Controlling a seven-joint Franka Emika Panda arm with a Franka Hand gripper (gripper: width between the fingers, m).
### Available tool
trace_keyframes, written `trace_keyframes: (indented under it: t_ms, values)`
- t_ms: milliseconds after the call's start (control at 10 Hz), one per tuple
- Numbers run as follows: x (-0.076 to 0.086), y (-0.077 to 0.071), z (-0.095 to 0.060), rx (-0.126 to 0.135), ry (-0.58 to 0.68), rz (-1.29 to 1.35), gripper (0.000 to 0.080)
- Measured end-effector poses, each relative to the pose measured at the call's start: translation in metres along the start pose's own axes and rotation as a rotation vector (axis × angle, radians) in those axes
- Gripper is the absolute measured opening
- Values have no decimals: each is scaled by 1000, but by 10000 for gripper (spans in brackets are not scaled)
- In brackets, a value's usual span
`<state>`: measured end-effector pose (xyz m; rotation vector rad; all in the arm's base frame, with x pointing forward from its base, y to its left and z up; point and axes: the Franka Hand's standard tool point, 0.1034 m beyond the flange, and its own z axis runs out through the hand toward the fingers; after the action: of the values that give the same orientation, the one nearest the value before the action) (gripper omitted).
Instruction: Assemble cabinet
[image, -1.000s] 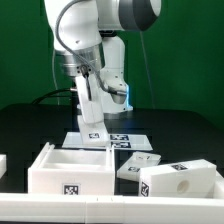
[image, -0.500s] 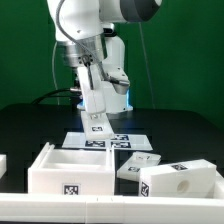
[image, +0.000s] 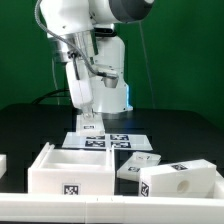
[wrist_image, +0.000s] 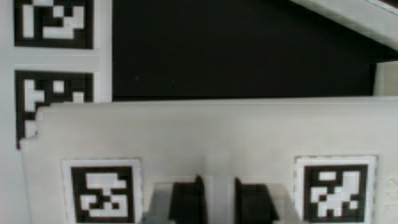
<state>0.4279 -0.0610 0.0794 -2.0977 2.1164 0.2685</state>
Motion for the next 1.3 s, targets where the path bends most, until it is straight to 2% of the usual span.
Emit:
trace_keyframes:
  t_ms: [300,600,700,800,1100,1300]
  values:
    - [-11,0,20,-23,29,1,64]
    - [-11,2,21,-29,26,-3,64]
    - [-13,1,21,-38,23,-2,64]
    - [-14,-7,20,-40,16,-3,64]
    - [-2,-18,12,-11,19,16,64]
    - [-3,-17,13,-15,20,13,64]
